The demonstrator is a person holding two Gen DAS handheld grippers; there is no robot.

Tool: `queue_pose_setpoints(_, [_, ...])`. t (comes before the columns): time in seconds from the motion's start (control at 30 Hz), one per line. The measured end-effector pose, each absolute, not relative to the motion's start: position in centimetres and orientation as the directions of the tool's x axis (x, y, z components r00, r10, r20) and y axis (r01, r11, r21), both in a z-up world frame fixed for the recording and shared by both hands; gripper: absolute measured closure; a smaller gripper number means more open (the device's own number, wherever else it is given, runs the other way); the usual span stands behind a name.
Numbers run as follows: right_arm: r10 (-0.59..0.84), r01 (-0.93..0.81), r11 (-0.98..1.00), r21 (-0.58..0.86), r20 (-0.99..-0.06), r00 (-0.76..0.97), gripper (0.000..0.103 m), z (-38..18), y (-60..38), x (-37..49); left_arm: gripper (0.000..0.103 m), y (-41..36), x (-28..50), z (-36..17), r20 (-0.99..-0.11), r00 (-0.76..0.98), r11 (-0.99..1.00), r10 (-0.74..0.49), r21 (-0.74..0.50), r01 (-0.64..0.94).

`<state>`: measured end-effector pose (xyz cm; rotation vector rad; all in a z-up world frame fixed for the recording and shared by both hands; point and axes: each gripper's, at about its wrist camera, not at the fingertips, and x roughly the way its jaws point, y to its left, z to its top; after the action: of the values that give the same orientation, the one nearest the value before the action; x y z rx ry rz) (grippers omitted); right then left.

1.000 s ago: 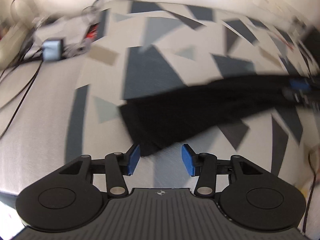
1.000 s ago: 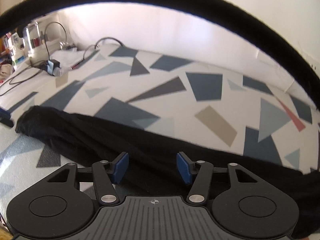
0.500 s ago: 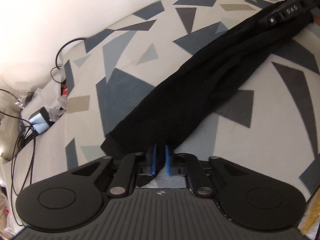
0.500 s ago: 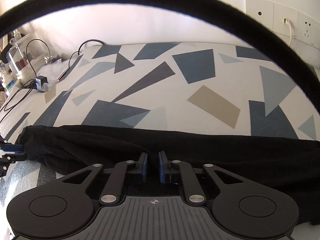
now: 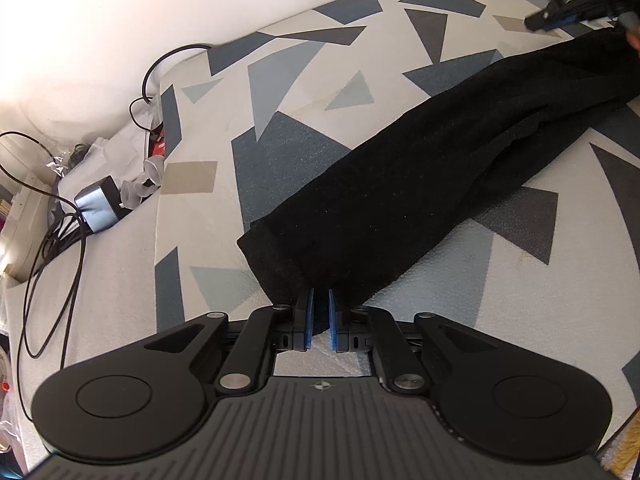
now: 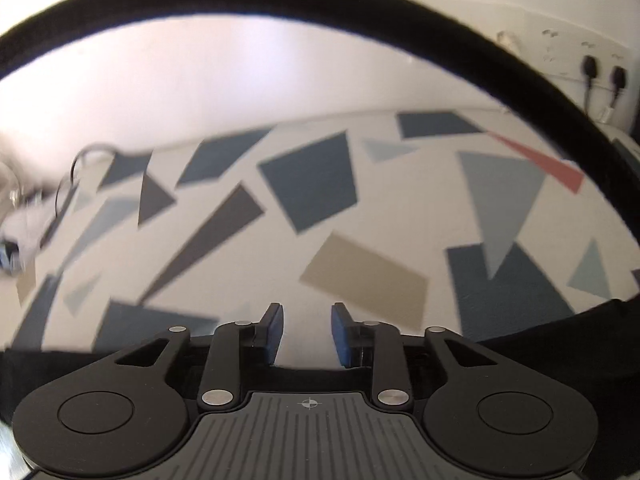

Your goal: Fold clothes

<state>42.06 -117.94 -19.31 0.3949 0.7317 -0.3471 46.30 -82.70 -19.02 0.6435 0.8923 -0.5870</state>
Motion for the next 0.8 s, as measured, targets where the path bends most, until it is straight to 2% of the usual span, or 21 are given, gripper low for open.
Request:
queue_pose_setpoints(0.2, [-0.028,0.172,0.969,0.178,-0.611,0.791,0.077,-16.6,-115.1,35.8,0.091,-82.9,45.7,-18.2,-0.847,0.468,0.685,-0.25,0.186,0.704])
queue_pose_setpoints(0.33, [0.018,0.042,0.996,0.074,-0.663,0.749,0.077,-17.8,-112.3,33.3,0.091,-83.5,46.0,-19.8,-0.856,0.476,0.7,-0.2,0.215,0.681])
queue_pose_setpoints(0.4, [0.025,0.035,0.997,0.072,-0.696,0.718,0.077,-18.9,-111.9,33.2,0.091,-83.5,45.9,-20.1,-0.849,0.49,0.699,-0.195,0.231,0.677])
queue_pose_setpoints(0.5, [0.015,0.035,0.998,0.054,-0.72,0.693,0.069,-19.8,-111.6,33.7,0.089,-83.5,46.0,-20.2,-0.849,0.498,0.695,-0.175,0.252,0.673])
queue_pose_setpoints(0.57, [0.008,0.044,0.998,0.054,-0.721,0.693,0.071,-20.0,-111.8,33.8,0.089,-83.2,46.3,-20.2,-0.851,0.5,0.704,-0.162,0.255,0.662])
queue_pose_setpoints(0.6, [0.017,0.055,0.996,0.077,-0.718,0.696,0.082,-20.1,-112.1,33.6,0.088,-83.0,46.5,-20.3,-0.852,0.498,0.711,-0.159,0.251,0.657])
queue_pose_setpoints(0.63, [0.034,0.073,0.99,0.12,-0.71,0.703,0.1,-19.8,-112.8,33.6,0.088,-82.8,46.8,-20.3,-0.855,0.494,0.72,-0.16,0.241,0.65])
queue_pose_setpoints(0.7, [0.055,0.109,0.975,0.195,-0.682,0.729,0.1,-18.9,-114.0,33.4,0.088,-82.4,47.2,-20.4,-0.858,0.489,0.736,-0.159,0.227,0.637])
queue_pose_setpoints(0.8, [0.062,0.109,0.968,0.227,-0.633,0.772,0.101,-17.2,-114.8,33.1,0.088,-82.0,47.5,-20.6,-0.857,0.491,0.741,-0.158,0.226,0.632])
